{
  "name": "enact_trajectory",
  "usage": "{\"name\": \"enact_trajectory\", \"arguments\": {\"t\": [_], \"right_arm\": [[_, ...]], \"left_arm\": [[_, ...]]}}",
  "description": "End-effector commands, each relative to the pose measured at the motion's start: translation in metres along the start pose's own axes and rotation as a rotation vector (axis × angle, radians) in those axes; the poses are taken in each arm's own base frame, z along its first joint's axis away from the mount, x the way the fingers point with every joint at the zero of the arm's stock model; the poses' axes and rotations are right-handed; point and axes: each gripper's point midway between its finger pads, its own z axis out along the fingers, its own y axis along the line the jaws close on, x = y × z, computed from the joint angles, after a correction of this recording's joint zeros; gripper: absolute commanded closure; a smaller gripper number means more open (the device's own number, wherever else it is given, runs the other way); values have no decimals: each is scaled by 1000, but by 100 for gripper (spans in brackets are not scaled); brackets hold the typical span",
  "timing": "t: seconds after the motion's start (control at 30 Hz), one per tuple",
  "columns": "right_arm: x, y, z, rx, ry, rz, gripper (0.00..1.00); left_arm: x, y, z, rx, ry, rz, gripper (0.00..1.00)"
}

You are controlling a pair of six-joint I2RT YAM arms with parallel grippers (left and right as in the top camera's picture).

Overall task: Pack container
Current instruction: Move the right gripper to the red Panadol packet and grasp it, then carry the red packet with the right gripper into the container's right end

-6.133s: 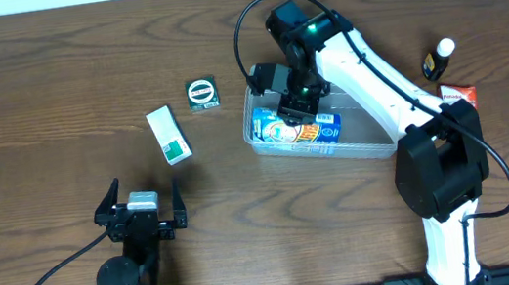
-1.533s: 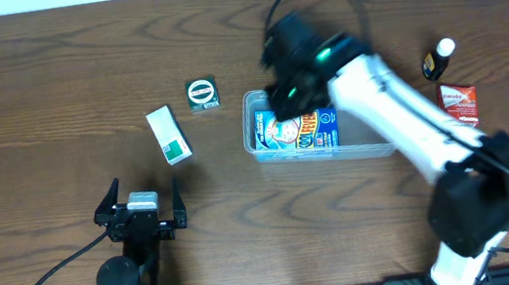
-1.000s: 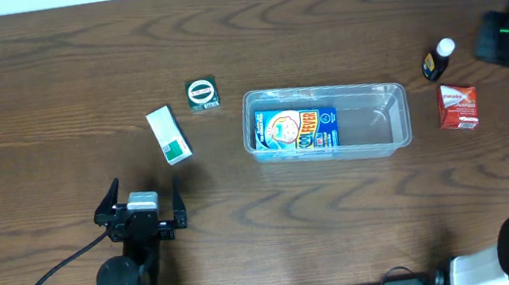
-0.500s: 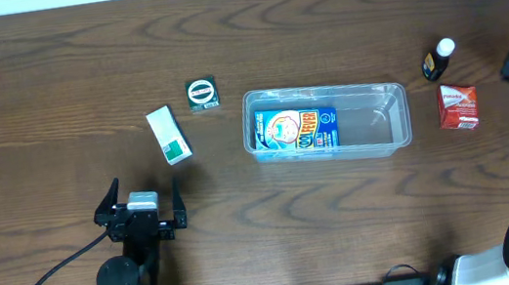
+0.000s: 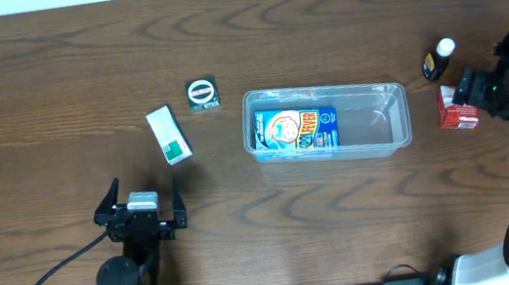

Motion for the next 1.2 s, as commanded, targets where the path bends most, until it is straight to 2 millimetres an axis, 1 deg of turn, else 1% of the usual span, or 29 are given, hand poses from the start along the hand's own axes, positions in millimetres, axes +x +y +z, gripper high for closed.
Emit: {"name": "enact_trajectory", "arguments": {"t": [0.0,0.23,0.47,0.6,0.8,0.97,1.17], "right_arm": [[9,5,9,-51,10,-90,11],[18,4,21,-51,-3,-218,14],[22,3,32,-49,-35,-264,16],[20,3,38,-45,-76,-272,17],[20,2,48,-42,-127,-277,13],[22,5,55,-60,-120,-277,10],[23,7,70,-80,-114,-276,9]], "left_arm": [[15,-3,1,11,38,3,2],[15,-3,1,11,38,3,2],[15,-3,1,11,38,3,2],[15,-3,1,11,38,3,2],[15,-3,1,11,38,3,2],[15,-3,1,11,38,3,2],[15,-3,1,11,38,3,2]]}}
